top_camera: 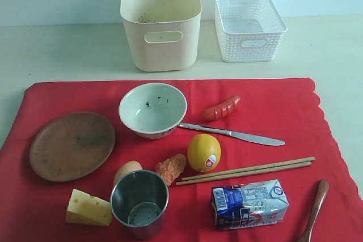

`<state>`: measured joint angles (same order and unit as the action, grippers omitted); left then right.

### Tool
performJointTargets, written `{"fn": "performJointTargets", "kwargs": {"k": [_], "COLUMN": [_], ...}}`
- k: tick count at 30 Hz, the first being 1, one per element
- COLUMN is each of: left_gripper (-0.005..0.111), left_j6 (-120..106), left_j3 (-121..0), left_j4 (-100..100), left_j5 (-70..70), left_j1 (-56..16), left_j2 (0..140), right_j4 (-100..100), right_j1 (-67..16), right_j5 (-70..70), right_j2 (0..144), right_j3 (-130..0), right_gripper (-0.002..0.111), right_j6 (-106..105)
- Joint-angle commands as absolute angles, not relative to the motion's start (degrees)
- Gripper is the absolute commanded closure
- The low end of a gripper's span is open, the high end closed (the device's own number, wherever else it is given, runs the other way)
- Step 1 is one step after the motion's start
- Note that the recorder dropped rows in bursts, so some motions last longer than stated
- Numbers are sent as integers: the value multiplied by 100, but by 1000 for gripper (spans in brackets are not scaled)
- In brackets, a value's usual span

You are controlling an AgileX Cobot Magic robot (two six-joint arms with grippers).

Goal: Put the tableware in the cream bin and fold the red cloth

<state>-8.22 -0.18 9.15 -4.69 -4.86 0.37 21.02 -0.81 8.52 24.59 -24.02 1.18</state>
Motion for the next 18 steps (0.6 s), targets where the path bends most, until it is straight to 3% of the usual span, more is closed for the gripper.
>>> {"fn": "performJointTargets", "kwargs": {"k": [1, 9, 12, 18], "left_gripper": [105, 105, 105, 105], "left_j6": [-831, -831, -831, -831], "left_j3": [0, 0, 0, 0], "left_j4": [949, 949, 949, 949], "left_j5": [-494, -494, -494, -494], "left_j1": [-514, -514, -514, -514], "left_j2": [0, 0, 0, 0], "right_j4": [2073, 2742, 3153, 3026], "right_j1": [-105, -207, -881, -1892], "right_j5": [2072, 3160, 2880, 2543], "right_j2": [3779, 7086, 8055, 9647], "right_j3": [-3061, -4185, -4500, -5482], "right_gripper": [108, 108, 106, 72], "right_j6": [-829, -2435, -3145, -3883]}}
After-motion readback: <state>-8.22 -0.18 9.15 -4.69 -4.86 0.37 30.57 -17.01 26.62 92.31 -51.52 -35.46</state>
